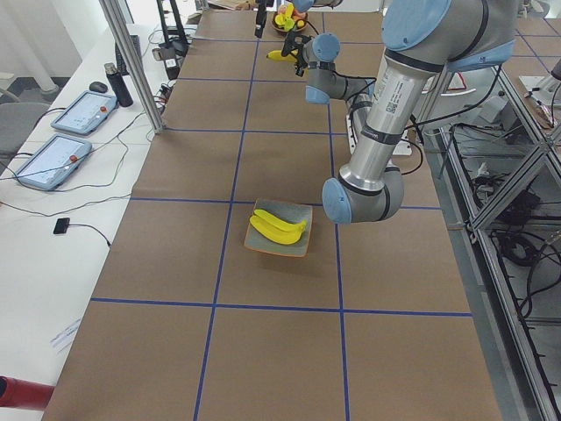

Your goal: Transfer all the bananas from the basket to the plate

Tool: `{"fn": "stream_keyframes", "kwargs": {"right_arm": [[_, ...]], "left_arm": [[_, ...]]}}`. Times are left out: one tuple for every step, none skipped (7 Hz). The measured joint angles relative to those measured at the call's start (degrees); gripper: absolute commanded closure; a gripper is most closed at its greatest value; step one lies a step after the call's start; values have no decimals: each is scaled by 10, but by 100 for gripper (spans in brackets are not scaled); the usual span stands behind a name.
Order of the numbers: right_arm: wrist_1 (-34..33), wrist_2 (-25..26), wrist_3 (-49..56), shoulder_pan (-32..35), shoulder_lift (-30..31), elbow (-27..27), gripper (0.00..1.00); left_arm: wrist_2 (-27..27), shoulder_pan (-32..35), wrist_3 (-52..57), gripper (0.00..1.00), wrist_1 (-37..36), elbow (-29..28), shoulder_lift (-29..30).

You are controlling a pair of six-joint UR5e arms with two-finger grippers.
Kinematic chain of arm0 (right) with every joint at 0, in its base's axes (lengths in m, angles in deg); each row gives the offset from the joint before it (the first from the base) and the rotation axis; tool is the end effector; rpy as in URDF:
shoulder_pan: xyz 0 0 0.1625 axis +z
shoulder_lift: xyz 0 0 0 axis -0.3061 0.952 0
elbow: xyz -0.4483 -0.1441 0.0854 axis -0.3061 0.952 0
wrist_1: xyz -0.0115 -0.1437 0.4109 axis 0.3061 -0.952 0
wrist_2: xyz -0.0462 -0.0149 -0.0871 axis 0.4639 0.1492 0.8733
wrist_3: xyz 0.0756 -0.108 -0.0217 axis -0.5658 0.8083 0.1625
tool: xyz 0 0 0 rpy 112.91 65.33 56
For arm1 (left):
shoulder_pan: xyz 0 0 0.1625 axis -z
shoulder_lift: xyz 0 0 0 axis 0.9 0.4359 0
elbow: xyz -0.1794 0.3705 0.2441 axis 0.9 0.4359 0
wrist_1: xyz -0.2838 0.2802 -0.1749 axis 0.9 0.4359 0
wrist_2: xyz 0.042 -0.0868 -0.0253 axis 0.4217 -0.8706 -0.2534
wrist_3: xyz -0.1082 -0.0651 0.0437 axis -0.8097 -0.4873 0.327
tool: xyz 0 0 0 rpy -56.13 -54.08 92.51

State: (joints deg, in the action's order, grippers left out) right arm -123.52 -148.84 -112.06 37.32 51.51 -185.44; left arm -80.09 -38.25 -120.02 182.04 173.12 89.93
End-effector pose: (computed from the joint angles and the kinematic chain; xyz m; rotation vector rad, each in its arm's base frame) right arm -0.3110 -0.5315 0.1984 0.2221 -1.3021 0.1356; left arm 0.4694 -0.3508 0.1019 0.5107 1.6620 0.0299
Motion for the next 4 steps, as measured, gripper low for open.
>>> {"fn": "stream_keyframes", "kwargs": {"right_arm": [[0,1,3,2,2,1,0],[1,1,4,3,3,1,0],[0,1,4,6,3,0,0],[0,-2,8,14,9,2,0]], "left_arm": [[0,-1,-3,100,0,2,-1],[0,-1,-6,100,0,3,-1],[0,-1,-9,100,-1,4,-3],[0,1,-14,100,-13,7,-10]]}}
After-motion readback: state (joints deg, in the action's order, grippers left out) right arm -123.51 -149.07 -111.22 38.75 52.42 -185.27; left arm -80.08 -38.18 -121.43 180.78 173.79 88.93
